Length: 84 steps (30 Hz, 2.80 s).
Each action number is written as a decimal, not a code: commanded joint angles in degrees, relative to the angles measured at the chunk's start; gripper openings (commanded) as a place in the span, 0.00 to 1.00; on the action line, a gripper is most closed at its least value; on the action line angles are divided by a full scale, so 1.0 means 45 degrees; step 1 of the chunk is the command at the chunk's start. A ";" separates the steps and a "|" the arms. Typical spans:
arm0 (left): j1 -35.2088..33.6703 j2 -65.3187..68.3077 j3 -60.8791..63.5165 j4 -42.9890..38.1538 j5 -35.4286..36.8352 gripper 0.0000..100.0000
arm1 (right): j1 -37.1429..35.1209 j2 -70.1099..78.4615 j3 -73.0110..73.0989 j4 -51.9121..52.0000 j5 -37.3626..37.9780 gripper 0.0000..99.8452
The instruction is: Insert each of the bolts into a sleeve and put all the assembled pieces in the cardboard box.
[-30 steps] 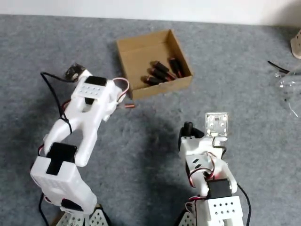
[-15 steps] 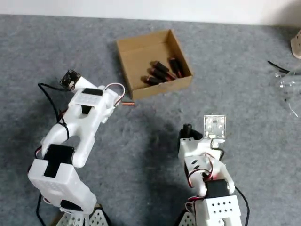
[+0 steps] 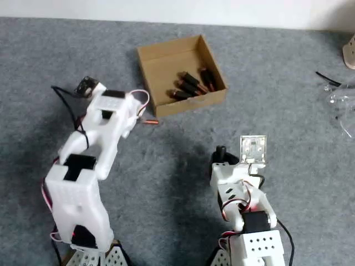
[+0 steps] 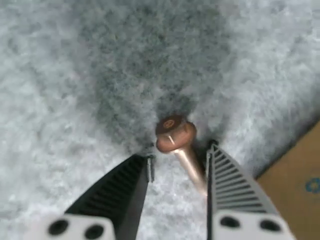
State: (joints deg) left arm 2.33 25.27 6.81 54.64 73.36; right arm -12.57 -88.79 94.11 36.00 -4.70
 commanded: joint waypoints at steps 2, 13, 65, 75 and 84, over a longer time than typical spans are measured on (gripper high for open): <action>-0.0010 0.1123 -0.1866 0.2188 0.0547 0.16 | 0.0166 -0.0186 -0.0166 -0.0518 0.0176 0.00; 0.0068 0.1299 -0.1963 0.2559 0.0586 0.02 | 0.0166 -0.0205 -0.0166 -0.0518 0.0176 0.00; 0.1983 -1.4994 0.8391 0.0742 -0.8440 0.00 | 0.0166 -0.0225 -0.0166 -0.0557 0.0176 0.00; 0.2022 -1.9761 1.2611 -0.2618 -0.8967 0.00 | 0.0166 -0.0225 -0.0166 -0.0557 0.0176 0.00; 0.2042 -2.5055 1.7514 -0.6877 -1.1390 0.00 | 0.0166 -0.0225 -0.0166 -0.0557 0.0176 0.00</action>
State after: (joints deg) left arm 10.59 -76.18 78.64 32.84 23.96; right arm -12.57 -88.79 94.11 35.56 -4.70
